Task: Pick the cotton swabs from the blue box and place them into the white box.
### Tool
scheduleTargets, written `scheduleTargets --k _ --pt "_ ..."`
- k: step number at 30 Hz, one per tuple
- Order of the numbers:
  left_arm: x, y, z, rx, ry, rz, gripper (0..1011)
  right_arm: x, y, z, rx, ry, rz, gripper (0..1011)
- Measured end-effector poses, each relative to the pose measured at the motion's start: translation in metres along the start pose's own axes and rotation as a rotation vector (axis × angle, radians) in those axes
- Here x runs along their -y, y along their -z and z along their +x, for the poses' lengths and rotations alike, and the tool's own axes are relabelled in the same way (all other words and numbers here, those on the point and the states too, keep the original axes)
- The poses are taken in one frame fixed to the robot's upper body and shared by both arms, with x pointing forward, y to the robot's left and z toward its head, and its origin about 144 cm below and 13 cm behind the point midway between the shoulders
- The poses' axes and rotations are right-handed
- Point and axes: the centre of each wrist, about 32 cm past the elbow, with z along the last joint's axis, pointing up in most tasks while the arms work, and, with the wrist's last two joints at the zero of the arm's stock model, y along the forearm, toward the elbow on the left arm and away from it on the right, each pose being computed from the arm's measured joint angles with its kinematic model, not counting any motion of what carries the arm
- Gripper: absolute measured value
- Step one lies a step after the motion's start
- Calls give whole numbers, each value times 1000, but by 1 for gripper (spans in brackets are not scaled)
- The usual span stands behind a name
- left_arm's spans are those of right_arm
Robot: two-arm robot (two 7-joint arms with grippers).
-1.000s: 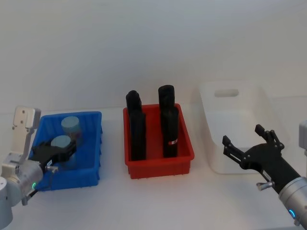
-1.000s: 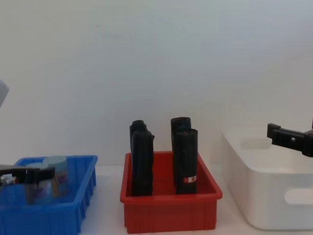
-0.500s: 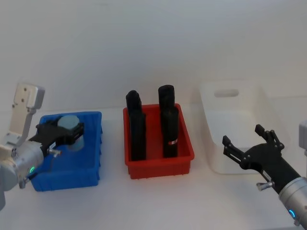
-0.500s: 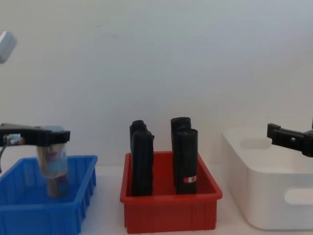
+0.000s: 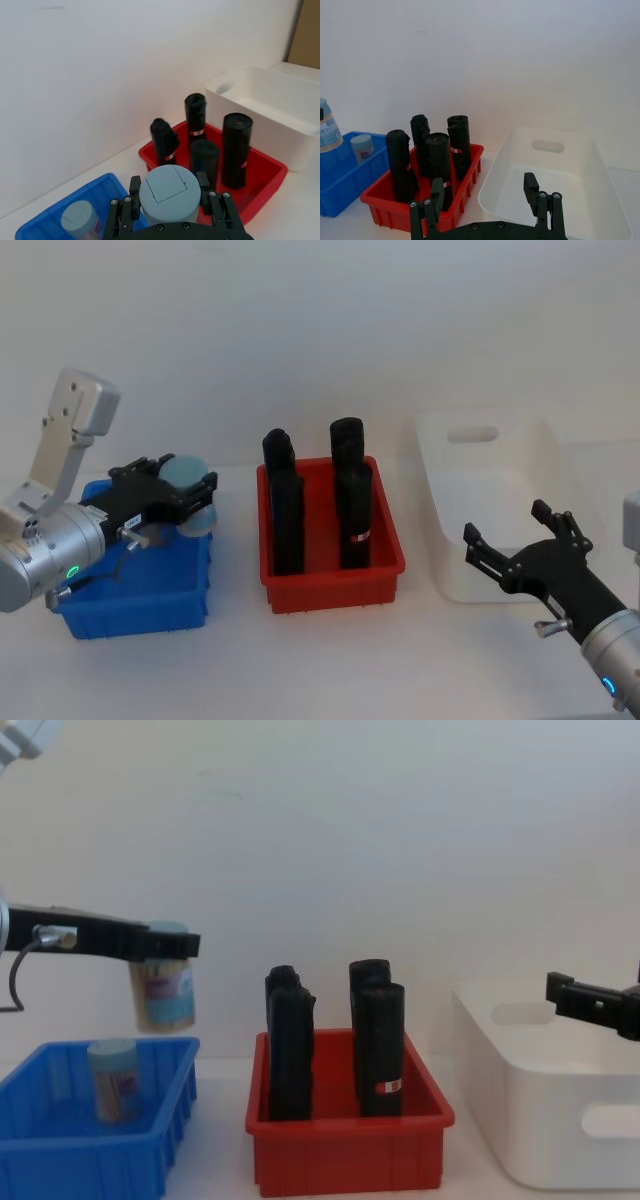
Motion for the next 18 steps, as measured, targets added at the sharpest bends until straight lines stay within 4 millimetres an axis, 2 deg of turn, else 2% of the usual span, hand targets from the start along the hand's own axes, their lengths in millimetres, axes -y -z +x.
scheduleTargets --k 18 --pt "6 -29 -14 43 278 -29 671 0 0 0 0 0 0 1002"
